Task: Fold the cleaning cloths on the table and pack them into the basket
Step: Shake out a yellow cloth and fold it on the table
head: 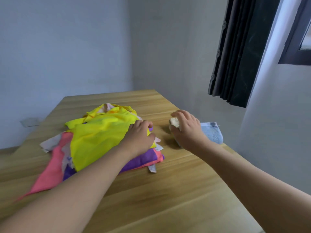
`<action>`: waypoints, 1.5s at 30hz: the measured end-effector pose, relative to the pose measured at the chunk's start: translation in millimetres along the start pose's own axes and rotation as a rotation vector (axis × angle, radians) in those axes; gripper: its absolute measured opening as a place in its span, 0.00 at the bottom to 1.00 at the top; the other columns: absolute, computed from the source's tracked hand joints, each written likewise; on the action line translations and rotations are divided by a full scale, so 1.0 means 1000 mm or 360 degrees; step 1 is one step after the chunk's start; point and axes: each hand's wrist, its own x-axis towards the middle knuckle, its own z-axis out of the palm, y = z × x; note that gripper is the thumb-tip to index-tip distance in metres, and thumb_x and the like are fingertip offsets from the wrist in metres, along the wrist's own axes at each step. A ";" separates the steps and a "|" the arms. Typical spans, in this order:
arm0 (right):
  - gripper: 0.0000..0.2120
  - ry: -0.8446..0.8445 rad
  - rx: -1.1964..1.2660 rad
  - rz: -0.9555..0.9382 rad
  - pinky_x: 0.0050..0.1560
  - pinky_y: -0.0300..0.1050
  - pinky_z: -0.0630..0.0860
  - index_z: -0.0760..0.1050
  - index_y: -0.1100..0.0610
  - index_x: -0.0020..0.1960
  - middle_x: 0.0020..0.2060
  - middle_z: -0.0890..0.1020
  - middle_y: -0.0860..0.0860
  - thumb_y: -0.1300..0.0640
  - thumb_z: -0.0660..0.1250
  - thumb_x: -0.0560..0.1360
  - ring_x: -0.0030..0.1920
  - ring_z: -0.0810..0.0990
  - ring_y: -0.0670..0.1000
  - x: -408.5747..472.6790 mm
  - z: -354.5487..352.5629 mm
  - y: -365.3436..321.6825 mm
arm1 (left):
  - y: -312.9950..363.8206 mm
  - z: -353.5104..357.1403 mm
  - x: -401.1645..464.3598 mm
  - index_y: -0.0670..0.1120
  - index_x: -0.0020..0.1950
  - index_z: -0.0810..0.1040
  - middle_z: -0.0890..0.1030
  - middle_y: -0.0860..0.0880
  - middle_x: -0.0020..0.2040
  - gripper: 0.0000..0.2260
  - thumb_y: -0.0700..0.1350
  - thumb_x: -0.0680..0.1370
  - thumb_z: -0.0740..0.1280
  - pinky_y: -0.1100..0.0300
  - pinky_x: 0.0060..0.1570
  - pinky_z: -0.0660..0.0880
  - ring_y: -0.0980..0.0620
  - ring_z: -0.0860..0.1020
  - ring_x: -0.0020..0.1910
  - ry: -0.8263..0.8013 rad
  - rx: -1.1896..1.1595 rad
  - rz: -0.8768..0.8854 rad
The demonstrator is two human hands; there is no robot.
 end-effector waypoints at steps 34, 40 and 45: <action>0.11 0.0140 0.0770 0.0482 0.35 0.43 0.64 0.75 0.61 0.38 0.31 0.77 0.57 0.61 0.60 0.77 0.32 0.71 0.55 0.076 0.000 -0.099 | -0.053 -0.198 -0.003 0.47 0.48 0.76 0.77 0.47 0.45 0.06 0.39 0.76 0.60 0.59 0.36 0.67 0.47 0.73 0.42 0.0927 -0.0696 -0.0356; 0.09 0.0187 0.1491 0.0497 0.39 0.47 0.69 0.71 0.60 0.43 0.30 0.66 0.53 0.58 0.58 0.80 0.31 0.67 0.51 0.064 -0.105 -0.144 | 0.034 -0.274 -0.073 0.46 0.43 0.75 0.74 0.46 0.35 0.12 0.34 0.76 0.55 0.63 0.27 0.73 0.52 0.74 0.26 0.0253 -0.1616 -0.0128; 0.19 0.0009 0.1264 0.0325 0.38 0.47 0.72 0.74 0.72 0.50 0.35 0.71 0.56 0.54 0.58 0.80 0.35 0.71 0.53 0.035 -0.187 -0.172 | 0.091 -0.305 -0.127 0.40 0.49 0.76 0.81 0.42 0.37 0.15 0.29 0.75 0.52 0.57 0.37 0.77 0.48 0.81 0.34 0.0017 -0.1249 0.0158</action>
